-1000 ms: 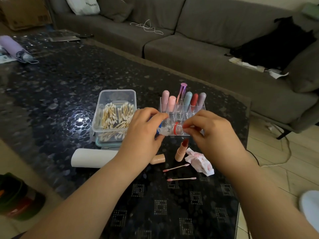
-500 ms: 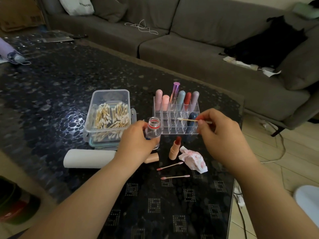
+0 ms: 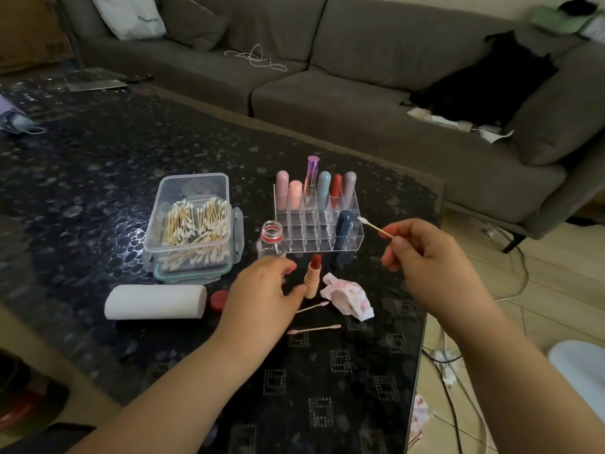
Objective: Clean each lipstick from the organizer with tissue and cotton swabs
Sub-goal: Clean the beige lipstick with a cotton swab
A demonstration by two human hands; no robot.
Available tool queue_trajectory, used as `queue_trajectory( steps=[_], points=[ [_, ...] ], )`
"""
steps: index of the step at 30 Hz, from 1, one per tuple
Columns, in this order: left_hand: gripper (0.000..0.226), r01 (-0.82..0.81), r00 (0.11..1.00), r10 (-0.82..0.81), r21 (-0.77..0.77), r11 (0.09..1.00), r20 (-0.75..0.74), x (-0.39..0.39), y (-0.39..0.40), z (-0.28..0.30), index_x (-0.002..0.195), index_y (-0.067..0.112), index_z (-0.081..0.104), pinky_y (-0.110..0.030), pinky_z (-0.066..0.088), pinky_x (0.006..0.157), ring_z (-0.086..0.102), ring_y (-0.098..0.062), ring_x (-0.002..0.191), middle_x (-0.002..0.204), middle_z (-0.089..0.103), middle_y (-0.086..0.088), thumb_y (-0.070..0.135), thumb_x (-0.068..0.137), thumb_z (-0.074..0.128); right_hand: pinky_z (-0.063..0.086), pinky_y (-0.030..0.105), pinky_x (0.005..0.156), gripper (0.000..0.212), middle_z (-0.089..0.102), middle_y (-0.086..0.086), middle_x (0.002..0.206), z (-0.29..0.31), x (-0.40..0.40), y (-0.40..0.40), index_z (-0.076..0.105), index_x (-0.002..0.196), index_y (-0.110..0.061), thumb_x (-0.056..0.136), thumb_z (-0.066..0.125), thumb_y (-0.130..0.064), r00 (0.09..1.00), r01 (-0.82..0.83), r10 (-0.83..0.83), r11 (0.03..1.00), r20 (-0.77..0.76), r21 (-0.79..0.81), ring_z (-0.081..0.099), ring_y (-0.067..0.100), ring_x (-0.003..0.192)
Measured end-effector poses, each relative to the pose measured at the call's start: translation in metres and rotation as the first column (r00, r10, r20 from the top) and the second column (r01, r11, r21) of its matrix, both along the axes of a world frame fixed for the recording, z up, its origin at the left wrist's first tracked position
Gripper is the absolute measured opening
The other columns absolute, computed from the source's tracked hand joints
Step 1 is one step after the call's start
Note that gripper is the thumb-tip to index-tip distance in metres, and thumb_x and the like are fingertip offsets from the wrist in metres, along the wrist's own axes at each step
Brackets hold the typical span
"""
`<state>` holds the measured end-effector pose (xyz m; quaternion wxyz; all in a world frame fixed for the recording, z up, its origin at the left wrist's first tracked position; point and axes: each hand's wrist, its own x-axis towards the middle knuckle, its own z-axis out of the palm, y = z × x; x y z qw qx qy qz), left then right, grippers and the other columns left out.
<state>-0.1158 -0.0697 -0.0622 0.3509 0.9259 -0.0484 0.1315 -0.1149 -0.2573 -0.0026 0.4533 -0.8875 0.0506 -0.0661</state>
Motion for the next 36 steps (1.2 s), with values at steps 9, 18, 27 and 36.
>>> queue_trajectory(
  steps=[9,18,27,36],
  points=[
    [0.016,-0.015,0.993,0.019,0.032,0.999,-0.113,0.010,-0.023,-0.010,0.092,0.020,0.065,-0.021,0.040,0.067,0.056,-0.009,0.080,0.088,0.064,0.006,0.031,0.081,0.071,0.040,0.018,0.053,0.022,0.062,-0.004,0.072,-0.001,-0.009,-0.008,0.058,0.090,-0.026,0.099,0.043,-0.014,0.998,-0.027,0.030,0.998,-0.046,0.049,0.053,0.009,0.063],
    [0.010,0.023,0.993,-0.040,-0.142,0.990,-0.114,0.013,-0.024,0.000,0.076,0.022,0.063,-0.011,0.039,0.056,0.054,-0.002,0.062,0.066,0.057,0.010,0.026,0.082,0.070,0.027,0.014,0.038,0.025,0.046,-0.014,0.045,0.004,-0.011,-0.004,0.062,0.082,-0.026,0.096,0.047,-0.012,0.995,-0.091,0.093,0.992,-0.020,0.089,0.034,0.002,0.039],
    [0.014,0.098,0.959,-0.250,-0.666,0.739,-0.137,-0.006,0.003,0.035,0.094,0.032,0.065,-0.022,0.049,0.080,0.066,0.000,0.086,0.088,0.071,0.016,0.022,0.086,0.065,0.030,0.009,0.039,0.019,0.048,-0.010,0.049,0.026,-0.021,0.015,0.065,0.080,-0.023,0.091,0.054,-0.013,0.962,-0.231,0.217,0.970,0.165,0.071,0.041,0.001,0.041],
    [0.032,0.119,0.946,-0.306,-0.762,0.636,-0.108,-0.021,0.027,0.037,0.098,0.017,0.065,-0.036,0.057,0.077,0.071,-0.015,0.086,0.091,0.072,0.003,0.029,0.068,0.069,0.040,0.009,0.049,0.013,0.063,-0.009,0.071,0.037,-0.030,0.037,0.067,0.080,-0.029,0.084,0.058,-0.022,0.917,-0.248,0.264,0.964,0.298,-0.092,0.052,0.002,0.054]
  ],
)
